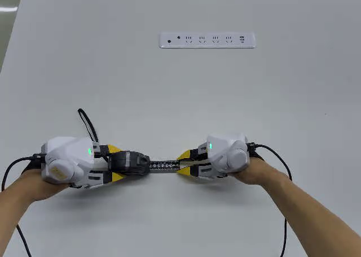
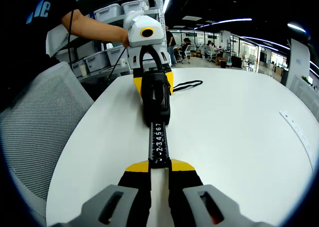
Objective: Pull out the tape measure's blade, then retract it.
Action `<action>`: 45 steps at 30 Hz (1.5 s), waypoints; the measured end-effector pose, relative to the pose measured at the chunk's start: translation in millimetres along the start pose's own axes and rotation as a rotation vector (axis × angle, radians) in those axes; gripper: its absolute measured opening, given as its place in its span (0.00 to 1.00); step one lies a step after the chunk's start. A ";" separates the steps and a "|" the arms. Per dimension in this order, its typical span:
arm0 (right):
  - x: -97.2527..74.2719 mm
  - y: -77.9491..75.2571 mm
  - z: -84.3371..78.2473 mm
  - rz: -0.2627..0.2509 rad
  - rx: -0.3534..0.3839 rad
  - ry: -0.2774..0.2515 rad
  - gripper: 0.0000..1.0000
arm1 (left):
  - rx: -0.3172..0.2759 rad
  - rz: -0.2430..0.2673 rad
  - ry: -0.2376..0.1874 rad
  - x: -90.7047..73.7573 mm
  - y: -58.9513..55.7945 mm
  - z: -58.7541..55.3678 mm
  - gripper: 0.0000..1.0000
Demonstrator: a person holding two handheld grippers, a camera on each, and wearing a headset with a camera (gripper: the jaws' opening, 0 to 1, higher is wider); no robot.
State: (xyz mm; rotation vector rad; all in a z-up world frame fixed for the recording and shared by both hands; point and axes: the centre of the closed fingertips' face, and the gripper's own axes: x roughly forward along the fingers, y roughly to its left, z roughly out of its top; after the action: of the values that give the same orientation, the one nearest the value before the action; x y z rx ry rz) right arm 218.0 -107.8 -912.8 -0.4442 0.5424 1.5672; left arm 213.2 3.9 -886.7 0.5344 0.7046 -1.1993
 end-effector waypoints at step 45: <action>-28.0 -3.2 -21.6 0.004 0.016 0.022 0.10 | -0.009 -0.003 0.006 2.5 2.0 -4.5 0.28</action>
State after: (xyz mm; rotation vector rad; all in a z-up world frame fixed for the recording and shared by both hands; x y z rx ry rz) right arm 222.2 -143.0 -914.2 -0.4488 0.5723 1.5625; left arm 214.6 6.1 -891.5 0.5294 0.7159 -1.1971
